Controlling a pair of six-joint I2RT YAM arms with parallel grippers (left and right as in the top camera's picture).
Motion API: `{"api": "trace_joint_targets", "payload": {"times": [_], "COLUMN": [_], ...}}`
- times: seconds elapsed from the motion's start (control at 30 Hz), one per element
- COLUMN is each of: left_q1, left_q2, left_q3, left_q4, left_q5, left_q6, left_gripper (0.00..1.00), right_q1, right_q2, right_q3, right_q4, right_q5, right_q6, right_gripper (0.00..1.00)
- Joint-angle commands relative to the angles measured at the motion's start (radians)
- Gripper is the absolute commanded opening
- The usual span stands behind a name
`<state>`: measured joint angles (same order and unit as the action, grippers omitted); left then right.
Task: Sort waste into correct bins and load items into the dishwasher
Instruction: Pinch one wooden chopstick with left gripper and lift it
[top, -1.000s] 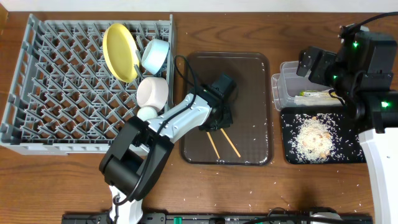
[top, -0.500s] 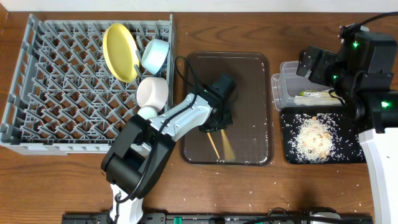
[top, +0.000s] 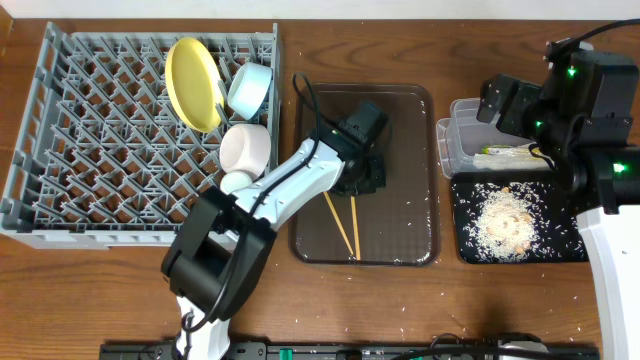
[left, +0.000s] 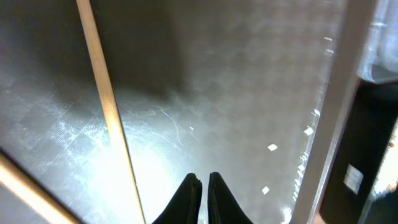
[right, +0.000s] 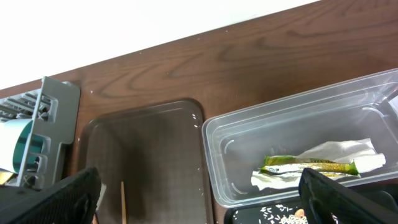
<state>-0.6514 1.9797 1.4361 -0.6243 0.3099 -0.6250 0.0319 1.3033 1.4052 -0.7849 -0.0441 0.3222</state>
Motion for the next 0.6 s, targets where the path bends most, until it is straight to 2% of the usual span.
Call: {"api": "trace_joint_targets", "payload": {"times": [0.0, 0.13, 0.33, 0.43, 0.57], "left_q1": [0.017, 0.04, 0.004, -0.001, 0.001], "left_q2": [-0.091, -0.172, -0.144, -0.092, 0.006], "left_q3": [0.049, 0.05, 0.048, 0.079, 0.222], "left_q4": [-0.026, -0.064, -0.117, -0.153, -0.321], "left_q5": [-0.002, -0.07, -0.286, -0.246, -0.236], "left_q6": [0.104, 0.127, 0.14, 0.164, 0.207], "left_gripper": [0.07, 0.08, 0.3, 0.34, 0.41], "right_q1": [-0.005, -0.005, -0.005, -0.005, -0.005], "right_q2": [0.006, 0.006, 0.006, 0.006, 0.006], "right_q3": [0.006, 0.006, 0.006, 0.006, 0.006], "right_q4": [0.002, 0.002, 0.002, 0.002, 0.002], "right_q5": [0.014, 0.014, 0.014, 0.014, 0.014], "right_q6": [0.006, 0.006, 0.006, 0.006, 0.006], "right_gripper": [0.99, 0.99, 0.99, 0.99, 0.99]}}
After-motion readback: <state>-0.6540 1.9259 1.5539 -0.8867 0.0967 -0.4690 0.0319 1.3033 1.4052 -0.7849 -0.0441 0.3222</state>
